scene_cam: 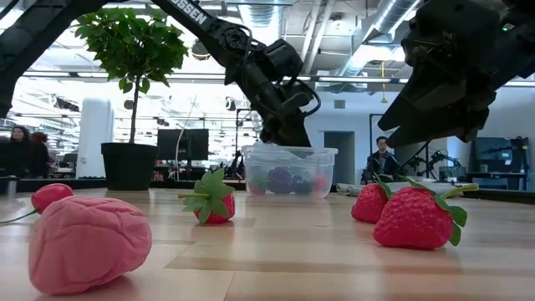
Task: Pick and placing Produce into tupperware
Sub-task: Put the top apricot into the container, then put the strawberry into the container
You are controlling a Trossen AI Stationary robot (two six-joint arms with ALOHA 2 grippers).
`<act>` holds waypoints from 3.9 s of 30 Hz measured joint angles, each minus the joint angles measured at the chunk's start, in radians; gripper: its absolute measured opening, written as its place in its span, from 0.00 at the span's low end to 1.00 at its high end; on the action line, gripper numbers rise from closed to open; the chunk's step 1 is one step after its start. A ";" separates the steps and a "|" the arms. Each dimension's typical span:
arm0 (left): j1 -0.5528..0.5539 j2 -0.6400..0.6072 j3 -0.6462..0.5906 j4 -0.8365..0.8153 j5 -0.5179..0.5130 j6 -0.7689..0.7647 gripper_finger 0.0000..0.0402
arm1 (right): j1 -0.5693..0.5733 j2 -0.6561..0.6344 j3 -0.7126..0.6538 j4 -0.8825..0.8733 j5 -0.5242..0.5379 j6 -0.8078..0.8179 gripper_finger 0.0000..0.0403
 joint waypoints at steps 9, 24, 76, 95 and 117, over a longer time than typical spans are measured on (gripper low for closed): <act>0.007 -0.068 -0.002 -0.034 0.088 0.013 0.48 | 0.004 0.000 0.000 0.000 -0.004 0.002 0.55; -0.076 -0.528 -0.002 -0.343 0.096 0.111 0.48 | 0.061 0.002 0.000 -0.038 -0.166 -0.079 0.55; -0.671 -1.371 -0.622 -0.401 -0.684 -0.543 0.48 | -0.034 0.286 0.194 -0.015 -0.340 -0.326 0.65; -0.671 -1.371 -0.622 -0.401 -0.686 -0.559 0.48 | -0.081 0.286 0.194 0.009 -0.418 -0.416 0.65; -0.671 -1.371 -0.621 -0.401 -0.686 -0.560 0.48 | -0.106 0.285 0.203 0.030 -0.458 -0.482 0.65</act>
